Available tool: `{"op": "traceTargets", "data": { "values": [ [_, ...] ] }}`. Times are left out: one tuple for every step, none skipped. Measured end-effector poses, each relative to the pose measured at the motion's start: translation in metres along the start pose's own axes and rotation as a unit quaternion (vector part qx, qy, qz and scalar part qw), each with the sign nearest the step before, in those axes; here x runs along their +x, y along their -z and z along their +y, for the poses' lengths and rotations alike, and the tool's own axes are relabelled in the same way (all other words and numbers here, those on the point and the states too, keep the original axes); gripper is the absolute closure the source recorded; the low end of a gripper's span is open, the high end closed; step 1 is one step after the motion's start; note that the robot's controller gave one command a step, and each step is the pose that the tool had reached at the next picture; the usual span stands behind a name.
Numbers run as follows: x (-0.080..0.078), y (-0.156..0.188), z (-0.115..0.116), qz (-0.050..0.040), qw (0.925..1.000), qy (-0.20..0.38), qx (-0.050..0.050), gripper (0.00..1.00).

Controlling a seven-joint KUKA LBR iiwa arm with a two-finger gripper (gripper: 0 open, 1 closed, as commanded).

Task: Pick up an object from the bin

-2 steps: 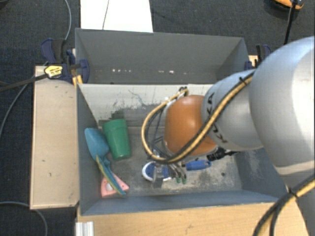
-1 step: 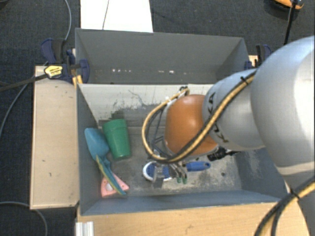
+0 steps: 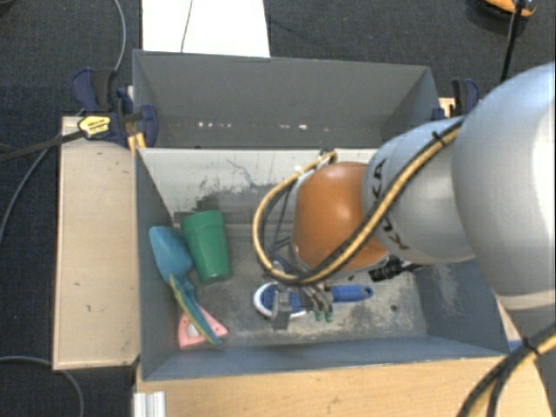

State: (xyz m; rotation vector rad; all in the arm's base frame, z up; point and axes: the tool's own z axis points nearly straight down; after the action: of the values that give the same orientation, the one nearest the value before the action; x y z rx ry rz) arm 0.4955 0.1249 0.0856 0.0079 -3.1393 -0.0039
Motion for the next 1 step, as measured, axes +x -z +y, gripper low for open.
{"op": "traceTargets", "data": {
  "values": [
    [0.0002,0.0123,0.0,0.0007,1.0,-0.001,0.0,1.0]
  ]
}}
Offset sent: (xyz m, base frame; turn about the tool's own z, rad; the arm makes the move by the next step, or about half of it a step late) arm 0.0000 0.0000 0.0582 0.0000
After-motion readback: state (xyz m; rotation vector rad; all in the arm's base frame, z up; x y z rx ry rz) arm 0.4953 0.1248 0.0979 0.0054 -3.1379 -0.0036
